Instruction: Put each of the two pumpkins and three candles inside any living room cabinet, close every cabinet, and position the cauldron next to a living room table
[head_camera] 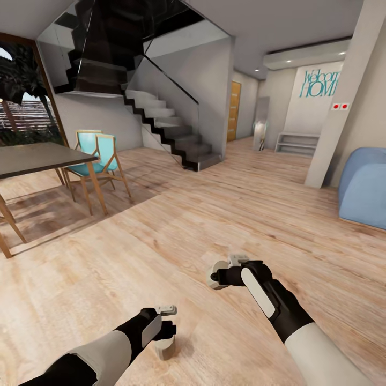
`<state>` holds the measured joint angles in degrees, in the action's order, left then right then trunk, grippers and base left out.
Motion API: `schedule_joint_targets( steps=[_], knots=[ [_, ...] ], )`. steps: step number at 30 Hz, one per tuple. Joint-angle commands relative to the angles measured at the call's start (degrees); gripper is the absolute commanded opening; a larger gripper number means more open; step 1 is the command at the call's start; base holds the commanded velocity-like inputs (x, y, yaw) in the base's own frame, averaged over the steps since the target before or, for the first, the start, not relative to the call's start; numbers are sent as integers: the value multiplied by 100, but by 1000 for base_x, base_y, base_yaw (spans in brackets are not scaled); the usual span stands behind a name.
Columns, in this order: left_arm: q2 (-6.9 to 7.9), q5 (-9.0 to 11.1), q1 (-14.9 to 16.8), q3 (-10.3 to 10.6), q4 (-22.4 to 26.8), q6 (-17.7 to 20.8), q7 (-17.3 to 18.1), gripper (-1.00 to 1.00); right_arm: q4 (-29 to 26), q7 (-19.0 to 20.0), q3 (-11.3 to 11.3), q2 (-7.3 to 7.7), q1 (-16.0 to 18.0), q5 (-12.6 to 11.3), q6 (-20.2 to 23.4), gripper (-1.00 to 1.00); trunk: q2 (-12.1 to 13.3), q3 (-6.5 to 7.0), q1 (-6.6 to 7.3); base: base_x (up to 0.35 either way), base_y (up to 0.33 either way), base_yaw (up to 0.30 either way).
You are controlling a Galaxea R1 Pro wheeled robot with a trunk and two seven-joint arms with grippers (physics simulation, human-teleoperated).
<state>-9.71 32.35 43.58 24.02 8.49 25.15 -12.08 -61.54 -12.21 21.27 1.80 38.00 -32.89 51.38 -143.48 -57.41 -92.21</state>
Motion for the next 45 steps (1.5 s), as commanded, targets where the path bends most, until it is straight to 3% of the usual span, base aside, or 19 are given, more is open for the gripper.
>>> schedule_joint_targets(
  steps=[1,10,14,20,31,45],
  knots=[
    [2,61,1,41,12,25,-40,100,-7,-57,18,5,6,-65,6,-100,-4,-28,-1,0,0,0],
    [2,61,1,41,12,25,-66,100,-14,-62,18,9,6,-64,7,-100,-17,-228,-24,0,0,0],
    [-2,70,1,41,17,25,-317,100,-12,-58,18,6,6,-67,9,-100,-22,-316,-34,0,0,0],
    [-5,91,1,41,21,25,-350,100,-12,-57,18,4,6,-68,9,-100,-30,-449,-50,0,0,0],
    [-5,96,1,41,21,32,-303,100,-13,-60,18,5,6,-68,11,-100,-30,-449,-50,25,0,0],
    [-5,96,1,41,20,32,-304,100,-152,-64,11,4,-2,-78,-8,-100,-30,-449,-50,294,42,0]
  ],
)
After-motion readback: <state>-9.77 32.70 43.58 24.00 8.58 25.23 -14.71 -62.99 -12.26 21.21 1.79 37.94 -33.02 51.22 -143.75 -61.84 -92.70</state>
